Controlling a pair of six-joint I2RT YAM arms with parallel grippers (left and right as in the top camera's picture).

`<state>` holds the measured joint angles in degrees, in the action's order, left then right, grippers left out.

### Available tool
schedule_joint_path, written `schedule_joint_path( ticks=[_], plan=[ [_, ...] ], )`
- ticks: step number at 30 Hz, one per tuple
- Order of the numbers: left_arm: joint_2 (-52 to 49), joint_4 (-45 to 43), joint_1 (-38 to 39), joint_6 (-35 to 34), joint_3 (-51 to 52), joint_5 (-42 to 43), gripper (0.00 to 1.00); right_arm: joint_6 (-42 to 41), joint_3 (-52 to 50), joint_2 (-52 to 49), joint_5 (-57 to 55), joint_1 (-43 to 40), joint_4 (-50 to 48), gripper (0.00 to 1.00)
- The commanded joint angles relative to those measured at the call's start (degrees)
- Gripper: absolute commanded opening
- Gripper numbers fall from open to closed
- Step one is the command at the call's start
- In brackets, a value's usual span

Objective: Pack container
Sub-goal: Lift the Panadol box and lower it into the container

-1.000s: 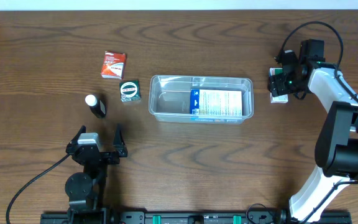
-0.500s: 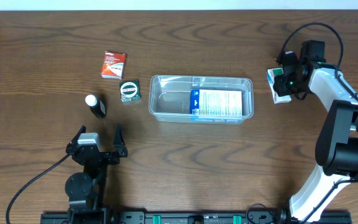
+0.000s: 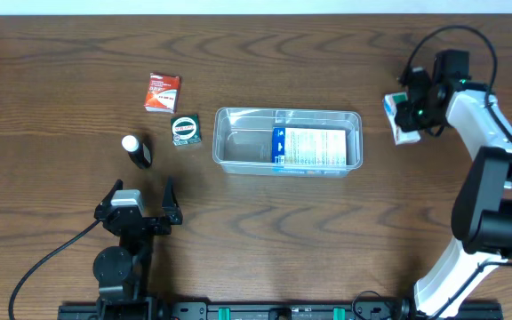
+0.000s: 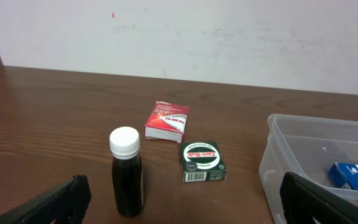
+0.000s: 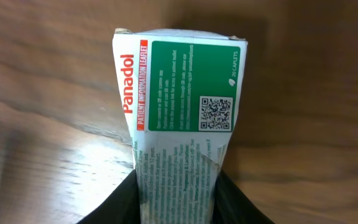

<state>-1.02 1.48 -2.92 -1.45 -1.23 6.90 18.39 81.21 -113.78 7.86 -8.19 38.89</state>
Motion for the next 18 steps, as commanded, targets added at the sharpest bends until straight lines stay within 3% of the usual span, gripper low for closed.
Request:
schedule_joint_path(
  ticks=[1, 11, 18],
  plan=[
    [-0.02, 1.90, -0.28, 0.15, 1.01, 0.57, 0.98, -0.79, 5.16, 6.23, 0.13, 0.44, 1.57, 0.29],
    [-0.02, 1.90, -0.28, 0.15, 1.01, 0.57, 0.98, -0.76, 8.70, 18.12, 0.13, 8.79, 6.19, 0.29],
    [-0.02, 1.90, -0.28, 0.15, 1.01, 0.59, 0.98, -0.76, 8.68, 23.56, 0.13, 18.69, 12.11, 0.14]
  ],
)
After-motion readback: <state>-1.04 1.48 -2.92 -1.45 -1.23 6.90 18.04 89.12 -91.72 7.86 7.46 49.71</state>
